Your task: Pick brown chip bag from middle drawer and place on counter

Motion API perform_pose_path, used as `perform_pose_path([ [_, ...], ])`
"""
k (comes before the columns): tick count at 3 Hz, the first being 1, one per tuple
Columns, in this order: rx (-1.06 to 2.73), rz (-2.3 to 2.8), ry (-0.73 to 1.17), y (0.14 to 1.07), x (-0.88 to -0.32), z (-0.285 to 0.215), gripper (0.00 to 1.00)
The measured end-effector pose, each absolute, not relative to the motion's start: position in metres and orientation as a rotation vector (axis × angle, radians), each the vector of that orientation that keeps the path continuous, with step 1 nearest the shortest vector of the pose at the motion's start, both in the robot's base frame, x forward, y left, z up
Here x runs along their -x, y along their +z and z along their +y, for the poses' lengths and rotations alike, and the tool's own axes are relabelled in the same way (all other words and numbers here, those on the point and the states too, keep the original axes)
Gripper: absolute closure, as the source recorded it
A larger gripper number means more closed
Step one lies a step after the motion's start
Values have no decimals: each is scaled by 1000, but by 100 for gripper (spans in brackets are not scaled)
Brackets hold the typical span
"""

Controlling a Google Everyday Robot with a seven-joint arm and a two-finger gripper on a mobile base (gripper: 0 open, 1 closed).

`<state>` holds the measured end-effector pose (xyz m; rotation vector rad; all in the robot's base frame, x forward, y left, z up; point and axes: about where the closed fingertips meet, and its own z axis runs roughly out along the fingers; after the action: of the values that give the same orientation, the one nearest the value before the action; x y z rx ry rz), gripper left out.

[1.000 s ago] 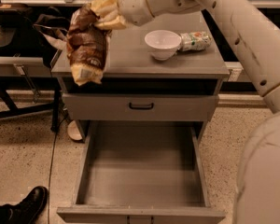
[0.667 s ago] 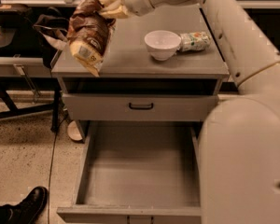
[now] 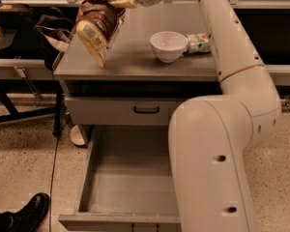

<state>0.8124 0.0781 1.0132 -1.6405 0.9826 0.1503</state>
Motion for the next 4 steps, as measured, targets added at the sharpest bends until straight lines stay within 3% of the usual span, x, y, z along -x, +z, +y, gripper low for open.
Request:
perform_pose_path([
  [1,1632,1022,113,1009,-828,73,100],
  [3,1630,1020,108,1011,-828,73,58],
  [4,1630,1020,108,1011,-828,73,27],
])
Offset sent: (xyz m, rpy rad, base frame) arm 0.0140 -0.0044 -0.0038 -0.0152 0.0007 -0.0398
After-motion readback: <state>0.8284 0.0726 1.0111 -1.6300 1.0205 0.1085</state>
